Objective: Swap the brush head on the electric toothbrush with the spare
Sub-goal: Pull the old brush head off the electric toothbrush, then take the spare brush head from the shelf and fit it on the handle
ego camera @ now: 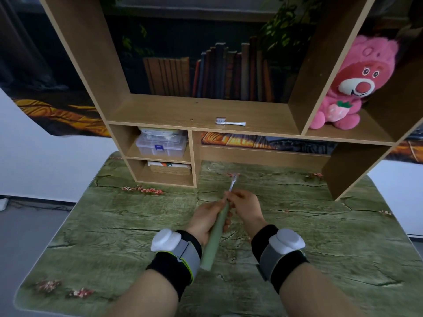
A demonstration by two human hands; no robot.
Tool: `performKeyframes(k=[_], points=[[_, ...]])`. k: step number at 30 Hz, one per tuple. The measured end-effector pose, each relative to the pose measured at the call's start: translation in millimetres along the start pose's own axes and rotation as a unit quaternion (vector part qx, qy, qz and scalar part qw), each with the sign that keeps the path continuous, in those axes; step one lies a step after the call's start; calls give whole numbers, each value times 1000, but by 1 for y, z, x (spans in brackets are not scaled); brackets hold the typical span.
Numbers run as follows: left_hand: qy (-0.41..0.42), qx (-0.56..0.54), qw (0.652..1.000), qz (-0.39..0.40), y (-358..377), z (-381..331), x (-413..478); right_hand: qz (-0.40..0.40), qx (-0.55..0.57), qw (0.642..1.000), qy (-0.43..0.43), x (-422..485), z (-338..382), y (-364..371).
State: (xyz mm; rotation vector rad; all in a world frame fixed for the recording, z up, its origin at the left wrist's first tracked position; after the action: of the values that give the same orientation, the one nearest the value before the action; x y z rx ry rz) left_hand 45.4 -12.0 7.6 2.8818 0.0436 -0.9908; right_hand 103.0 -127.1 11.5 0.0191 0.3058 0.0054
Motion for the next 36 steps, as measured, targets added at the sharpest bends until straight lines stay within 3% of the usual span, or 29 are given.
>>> performKeyframes(k=[7,12,17,23,28,30,33,36], points=[[-61,-71,994,59,3,15,-6,-37,42,997,45,9,-15,-8],[-80,-107,990,37,-7,21,-10,-64,35,996,56,13,-34,-28],[-67,-131,989,4,-14,20,-11,-20,-176,978,107,3,-93,-45],[-51,-167,984,25,-13,19,-11,38,-373,915,151,-7,-136,-63],[-41,-186,982,17,-13,18,-13,110,-466,864,154,-8,-141,-63],[-41,-184,982,12,-14,19,-14,111,-470,863,149,-8,-143,-63],[-41,-184,982,-3,-18,21,-16,40,-413,898,148,-9,-145,-67],[-39,-176,984,-11,-21,23,-15,19,-389,909,151,-10,-148,-68]])
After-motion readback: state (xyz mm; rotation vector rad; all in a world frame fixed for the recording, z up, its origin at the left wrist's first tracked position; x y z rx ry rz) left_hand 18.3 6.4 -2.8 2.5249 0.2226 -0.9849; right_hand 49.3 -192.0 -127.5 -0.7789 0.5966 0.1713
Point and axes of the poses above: each hand's wrist, its own x-axis towards the middle knuckle, its own y-axis out of the palm, z = x × y, the point moved 6 cm from there along x, towards the middle knuckle, and after that the axes turned 13 degrees about x, right-handed, at the moved point
